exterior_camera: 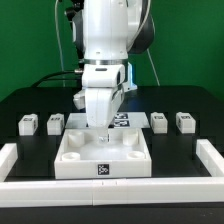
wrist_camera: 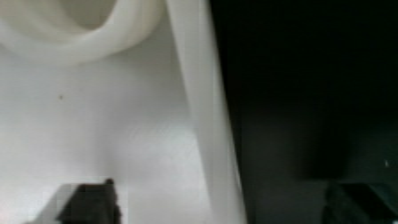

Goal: Assemble square table

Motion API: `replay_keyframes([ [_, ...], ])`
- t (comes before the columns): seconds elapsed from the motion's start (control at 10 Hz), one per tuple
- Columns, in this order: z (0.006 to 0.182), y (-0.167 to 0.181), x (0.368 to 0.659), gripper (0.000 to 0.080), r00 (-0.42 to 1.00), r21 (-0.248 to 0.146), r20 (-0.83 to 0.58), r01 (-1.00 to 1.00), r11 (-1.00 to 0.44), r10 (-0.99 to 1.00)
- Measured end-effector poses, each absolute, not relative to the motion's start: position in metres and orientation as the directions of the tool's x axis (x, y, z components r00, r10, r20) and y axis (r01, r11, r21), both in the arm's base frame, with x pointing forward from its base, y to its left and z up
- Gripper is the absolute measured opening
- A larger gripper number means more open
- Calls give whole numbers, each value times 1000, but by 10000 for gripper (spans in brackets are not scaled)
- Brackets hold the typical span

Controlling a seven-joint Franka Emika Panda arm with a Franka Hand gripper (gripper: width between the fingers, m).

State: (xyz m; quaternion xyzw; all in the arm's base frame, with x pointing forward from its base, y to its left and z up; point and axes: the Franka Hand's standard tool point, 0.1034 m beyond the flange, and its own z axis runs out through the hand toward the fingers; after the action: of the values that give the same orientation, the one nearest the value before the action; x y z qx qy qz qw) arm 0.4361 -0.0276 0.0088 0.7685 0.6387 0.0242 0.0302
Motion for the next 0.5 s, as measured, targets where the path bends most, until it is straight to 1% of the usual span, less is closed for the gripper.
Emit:
replay_keyframes([
  [0.1, 9, -28, 436, 483, 183, 77, -1, 980, -182, 983],
  [0.2, 9, -28, 436, 348, 183, 77, -1, 980, -182, 983],
  [0.3, 9, -28, 436, 348, 183, 77, -1, 980, -182, 983],
  [0.4, 9, -27, 436, 146, 182, 77, -1, 980, -181, 983],
  [0.5, 9, -28, 437, 59, 184, 79, -1, 980, -184, 983],
])
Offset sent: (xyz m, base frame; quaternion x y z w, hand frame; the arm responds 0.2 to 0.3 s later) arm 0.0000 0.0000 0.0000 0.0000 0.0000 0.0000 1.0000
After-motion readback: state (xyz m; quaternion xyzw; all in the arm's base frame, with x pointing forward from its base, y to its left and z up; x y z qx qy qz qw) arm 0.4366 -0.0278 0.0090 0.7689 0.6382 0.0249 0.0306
